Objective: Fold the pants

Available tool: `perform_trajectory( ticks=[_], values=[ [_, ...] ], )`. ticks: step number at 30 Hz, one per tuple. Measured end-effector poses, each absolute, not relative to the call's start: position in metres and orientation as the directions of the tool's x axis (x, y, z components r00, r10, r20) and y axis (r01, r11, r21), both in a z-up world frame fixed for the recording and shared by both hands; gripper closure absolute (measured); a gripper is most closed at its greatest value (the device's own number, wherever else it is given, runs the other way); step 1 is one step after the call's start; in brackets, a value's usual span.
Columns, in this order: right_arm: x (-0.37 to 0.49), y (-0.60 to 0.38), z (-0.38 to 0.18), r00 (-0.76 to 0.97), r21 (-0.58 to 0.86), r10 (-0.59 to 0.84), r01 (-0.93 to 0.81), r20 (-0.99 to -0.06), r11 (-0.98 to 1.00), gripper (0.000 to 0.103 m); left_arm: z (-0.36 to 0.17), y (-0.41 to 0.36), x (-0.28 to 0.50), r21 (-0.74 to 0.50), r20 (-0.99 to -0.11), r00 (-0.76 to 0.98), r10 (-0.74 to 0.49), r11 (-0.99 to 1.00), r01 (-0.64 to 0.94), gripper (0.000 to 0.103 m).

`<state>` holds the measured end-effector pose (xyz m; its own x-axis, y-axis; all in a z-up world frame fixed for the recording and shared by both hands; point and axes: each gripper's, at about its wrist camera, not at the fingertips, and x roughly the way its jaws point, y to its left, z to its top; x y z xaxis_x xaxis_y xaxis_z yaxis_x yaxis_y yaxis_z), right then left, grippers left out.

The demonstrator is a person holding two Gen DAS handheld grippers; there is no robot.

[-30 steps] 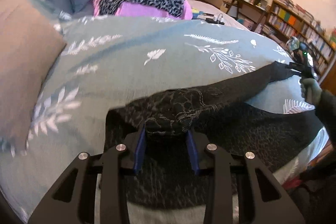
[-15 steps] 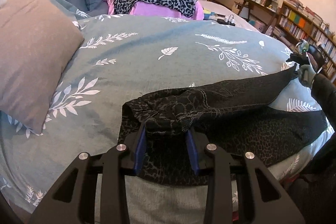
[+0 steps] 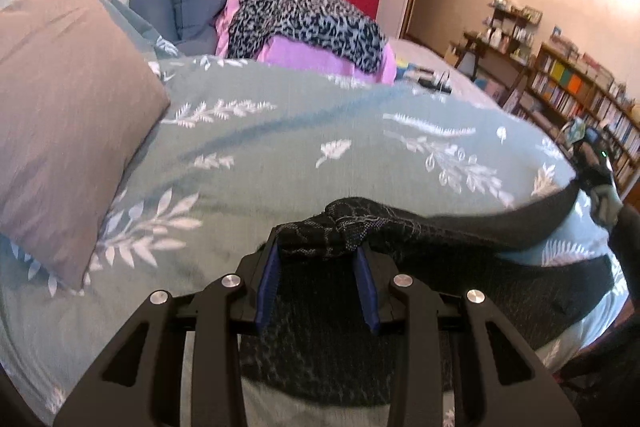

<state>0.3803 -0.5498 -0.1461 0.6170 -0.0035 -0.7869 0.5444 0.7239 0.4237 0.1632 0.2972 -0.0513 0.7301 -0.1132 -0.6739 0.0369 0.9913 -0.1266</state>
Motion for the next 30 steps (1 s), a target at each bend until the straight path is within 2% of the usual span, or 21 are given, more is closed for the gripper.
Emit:
perform_trajectory(
  ticks=[8,12,17,20,24,27,29,30],
  values=[
    [0.217,-0.559,-0.099,0.682,0.457,-0.061,0.551,-0.729,0.699,0.097,-0.049,0.334,0.147,-0.207,-0.605,0.771,-0.2,0.974,0.09,0.068],
    [0.138,-0.557,-0.123,0.673,0.468,-0.062,0.575,-0.737,0.671,0.097,-0.067,0.339,0.133,-0.208,-0.615,0.756,-0.224,0.971,0.118,0.068],
    [0.069,-0.563,-0.181,0.661,0.514,-0.007,0.59,-0.751,0.622,0.096,-0.1,0.33,0.116,-0.146,-0.669,0.712,-0.214,0.977,0.155,0.068],
    [0.05,-0.571,-0.198,0.669,0.55,0.001,0.61,-0.743,0.57,0.085,-0.119,0.326,0.101,-0.098,-0.705,0.682,-0.195,0.979,0.178,0.068],
    [0.038,-0.588,-0.203,0.711,0.595,-0.009,0.594,-0.703,0.541,0.059,-0.131,0.335,0.088,-0.096,-0.73,0.664,-0.165,0.986,0.14,0.068],
    [0.037,-0.597,-0.203,0.733,0.611,-0.011,0.575,-0.68,0.545,0.059,-0.13,0.335,0.086,-0.103,-0.72,0.679,-0.145,0.989,0.102,0.068],
    [0.04,-0.598,-0.201,0.719,0.575,-0.03,0.579,-0.694,0.579,0.071,-0.128,0.33,0.085,-0.08,-0.712,0.691,-0.121,0.993,0.091,0.068],
    [0.043,-0.599,-0.199,0.702,0.542,-0.057,0.596,-0.71,0.593,0.074,-0.127,0.327,0.085,-0.064,-0.711,0.695,-0.108,0.994,0.089,0.068]
  ],
)
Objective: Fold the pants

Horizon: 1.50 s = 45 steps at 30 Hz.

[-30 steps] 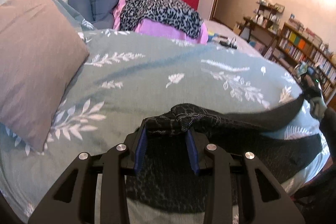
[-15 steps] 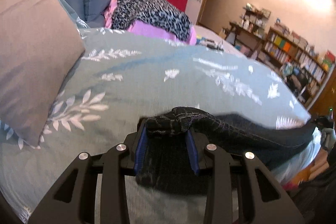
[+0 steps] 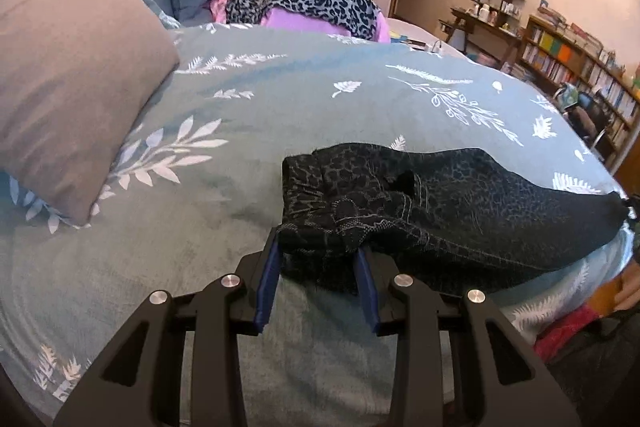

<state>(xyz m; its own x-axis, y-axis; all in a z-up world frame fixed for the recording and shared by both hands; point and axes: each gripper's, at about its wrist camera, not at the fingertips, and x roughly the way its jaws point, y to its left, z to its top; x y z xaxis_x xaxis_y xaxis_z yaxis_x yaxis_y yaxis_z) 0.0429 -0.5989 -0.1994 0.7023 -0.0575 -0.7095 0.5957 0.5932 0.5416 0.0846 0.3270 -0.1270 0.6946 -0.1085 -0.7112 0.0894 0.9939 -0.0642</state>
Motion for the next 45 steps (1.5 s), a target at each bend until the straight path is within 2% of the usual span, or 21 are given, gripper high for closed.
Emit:
perform_trajectory(
  ticks=[2,4,5,7,9,11,15,20,25,32,35,40,45],
  values=[
    [0.05,-0.6,-0.193,0.655,0.457,-0.148,0.653,-0.741,0.604,0.073,-0.131,0.319,0.082,-0.013,-0.726,0.683,-0.076,0.995,0.097,0.067],
    [0.041,-0.603,-0.192,0.612,0.386,-0.228,0.702,-0.757,0.599,0.064,-0.136,0.319,0.08,0.014,-0.742,0.668,-0.055,0.995,0.097,0.063],
    [0.033,-0.604,-0.191,0.604,0.368,-0.252,0.711,-0.756,0.599,0.062,-0.14,0.32,0.079,0.025,-0.754,0.656,-0.039,0.996,0.088,0.06],
    [0.024,-0.6,-0.186,0.6,0.345,-0.274,0.711,-0.751,0.613,0.061,-0.147,0.325,0.075,0.041,-0.773,0.634,-0.006,0.997,0.059,0.041],
    [0.021,-0.584,-0.174,0.585,0.274,-0.325,0.709,-0.743,0.65,0.057,-0.149,0.335,0.07,0.041,-0.773,0.634,0.018,0.999,0.021,0.03],
    [0.027,-0.557,-0.164,0.615,0.26,-0.31,0.661,-0.726,0.704,0.053,-0.148,0.344,0.066,0.028,-0.767,0.641,0.02,1.0,0.003,0.03],
    [0.068,-0.488,-0.151,0.692,0.291,-0.153,0.48,-0.706,0.828,0.053,-0.139,0.364,0.056,-0.035,-0.747,0.665,0.008,0.998,-0.05,0.029],
    [0.136,-0.371,-0.14,0.706,0.35,0.144,0.155,-0.693,0.924,0.053,-0.126,0.373,0.052,-0.186,-0.715,0.694,-0.079,0.979,-0.081,0.029],
    [0.191,-0.261,-0.139,0.625,0.419,0.375,-0.084,-0.685,0.904,0.053,-0.117,0.348,0.062,-0.177,-0.695,0.713,-0.09,0.983,-0.049,0.028],
    [0.223,-0.148,-0.143,0.499,0.424,0.527,-0.312,-0.688,0.85,0.053,-0.107,0.319,0.074,-0.132,-0.677,0.732,-0.079,0.991,-0.015,0.028],
    [0.238,-0.119,-0.153,0.445,0.434,0.554,-0.349,-0.703,0.831,0.048,-0.11,0.318,0.078,-0.144,-0.682,0.727,-0.076,0.989,-0.032,0.028],
    [0.26,-0.084,-0.177,0.333,0.51,0.629,-0.381,-0.702,0.771,0.047,-0.126,0.328,0.088,-0.183,-0.696,0.717,-0.048,0.977,-0.112,0.028],
    [0.225,-0.072,-0.177,0.246,0.545,0.688,-0.454,-0.683,0.704,0.047,-0.141,0.336,0.095,-0.213,-0.714,0.699,-0.04,0.963,-0.163,0.028]
  ],
)
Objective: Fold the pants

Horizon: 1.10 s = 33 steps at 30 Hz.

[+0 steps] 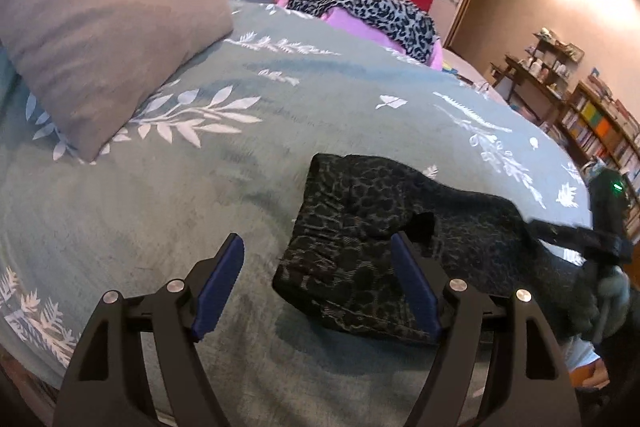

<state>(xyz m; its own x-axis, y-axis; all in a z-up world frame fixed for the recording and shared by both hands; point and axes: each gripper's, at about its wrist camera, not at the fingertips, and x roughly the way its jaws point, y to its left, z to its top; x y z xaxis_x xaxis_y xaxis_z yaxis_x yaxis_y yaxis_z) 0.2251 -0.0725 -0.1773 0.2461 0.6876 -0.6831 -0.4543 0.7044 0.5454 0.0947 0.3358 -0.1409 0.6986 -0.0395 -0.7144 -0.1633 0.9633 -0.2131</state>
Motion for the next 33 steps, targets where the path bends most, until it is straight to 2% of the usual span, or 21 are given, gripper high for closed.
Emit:
perform_trajectory(
  ticks=[2,6,17,19,21,23,28,29,30,31,33],
  values=[
    [0.207,-0.068,-0.179,0.198,0.552,0.705,-0.494,-0.681,0.672,0.043,-0.144,0.336,0.096,-0.191,-0.724,0.689,-0.025,0.968,-0.165,0.028],
    [0.192,-0.072,-0.187,0.168,0.572,0.711,-0.484,-0.683,0.663,0.042,-0.149,0.337,0.101,-0.192,-0.734,0.678,-0.028,0.967,-0.168,0.028],
    [0.245,-0.09,-0.181,0.257,0.655,0.734,-0.333,-0.629,0.678,0.042,-0.157,0.337,0.106,-0.155,-0.759,0.651,-0.004,0.972,-0.175,0.028],
    [0.258,-0.09,-0.188,0.263,0.675,0.732,-0.283,-0.629,0.682,0.036,-0.158,0.337,0.107,-0.153,-0.76,0.65,-0.002,0.972,-0.175,0.028],
    [0.267,-0.084,-0.203,0.22,0.691,0.727,-0.227,-0.65,0.687,0.036,-0.158,0.336,0.107,-0.151,-0.757,0.653,-0.001,0.973,-0.173,0.028],
    [0.269,-0.077,-0.214,0.138,0.746,0.771,-0.196,-0.621,0.636,0.036,-0.155,0.336,0.107,-0.152,-0.753,0.658,-0.005,0.974,-0.166,0.028],
    [0.268,-0.06,-0.21,0.104,0.753,0.791,-0.252,-0.603,0.607,0.037,-0.156,0.337,0.11,-0.188,-0.757,0.653,-0.041,0.97,-0.157,0.028],
    [0.27,-0.059,-0.21,0.107,0.754,0.792,-0.254,-0.601,0.607,0.041,-0.159,0.338,0.113,-0.203,-0.762,0.646,-0.054,0.966,-0.158,0.028],
    [0.274,-0.057,-0.21,0.115,0.745,0.786,-0.258,-0.608,0.615,0.06,-0.161,0.338,0.116,-0.213,-0.766,0.639,-0.064,0.964,-0.159,0.028],
    [0.277,-0.056,-0.209,0.135,0.721,0.765,-0.264,-0.629,0.64,0.084,-0.163,0.338,0.119,-0.22,-0.772,0.632,-0.071,0.962,-0.161,0.028],
    [0.284,-0.061,-0.203,0.181,0.704,0.749,-0.259,-0.637,0.661,0.095,-0.165,0.337,0.125,-0.239,-0.779,0.62,-0.095,0.959,-0.154,0.032]
  ],
)
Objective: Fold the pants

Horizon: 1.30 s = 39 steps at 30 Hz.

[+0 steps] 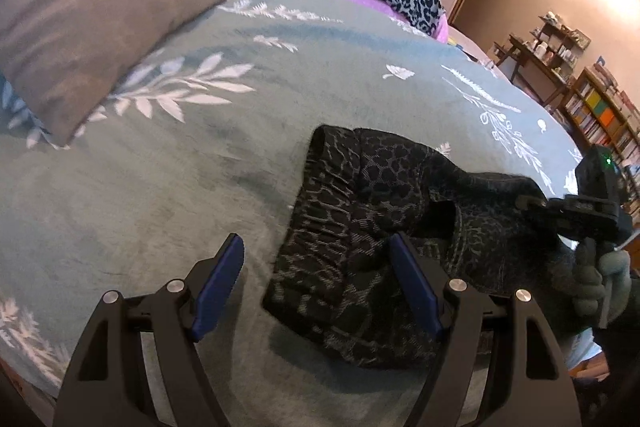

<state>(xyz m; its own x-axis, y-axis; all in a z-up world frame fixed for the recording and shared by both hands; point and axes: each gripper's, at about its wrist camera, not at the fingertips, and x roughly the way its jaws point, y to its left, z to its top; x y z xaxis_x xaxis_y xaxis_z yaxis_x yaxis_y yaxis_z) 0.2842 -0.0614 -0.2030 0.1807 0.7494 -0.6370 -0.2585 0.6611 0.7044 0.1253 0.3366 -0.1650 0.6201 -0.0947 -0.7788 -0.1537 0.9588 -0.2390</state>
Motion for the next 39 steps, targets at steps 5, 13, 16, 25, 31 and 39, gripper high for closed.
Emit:
perform_trajectory(
  ticks=[5,13,16,25,31,39],
  values=[
    [0.291,-0.064,-0.178,0.28,0.647,0.722,-0.32,-0.633,0.692,0.096,-0.159,0.334,0.138,-0.248,-0.766,0.635,-0.099,0.957,-0.15,0.066],
    [0.306,-0.059,-0.216,0.281,0.607,0.658,-0.255,-0.698,0.753,0.095,-0.164,0.34,0.156,-0.184,-0.78,0.625,-0.028,0.965,-0.187,0.087],
    [0.304,-0.056,-0.223,0.251,0.602,0.651,-0.251,-0.716,0.758,0.086,-0.167,0.346,0.146,-0.144,-0.788,0.615,0.024,0.964,-0.222,0.087],
    [0.243,-0.084,-0.171,0.433,0.439,0.555,-0.343,-0.711,0.83,0.033,-0.149,0.342,0.123,-0.221,-0.804,0.592,-0.053,0.951,-0.215,0.042],
    [0.197,-0.132,-0.161,0.459,0.446,0.544,-0.312,-0.702,0.839,0.033,-0.149,0.337,0.108,-0.245,-0.83,0.552,-0.078,0.941,-0.235,0.031],
    [0.153,-0.107,-0.168,0.373,0.45,0.601,-0.419,-0.707,0.788,0.033,-0.167,0.345,0.104,-0.473,-0.81,0.525,-0.262,0.821,-0.32,0.031]
  ],
)
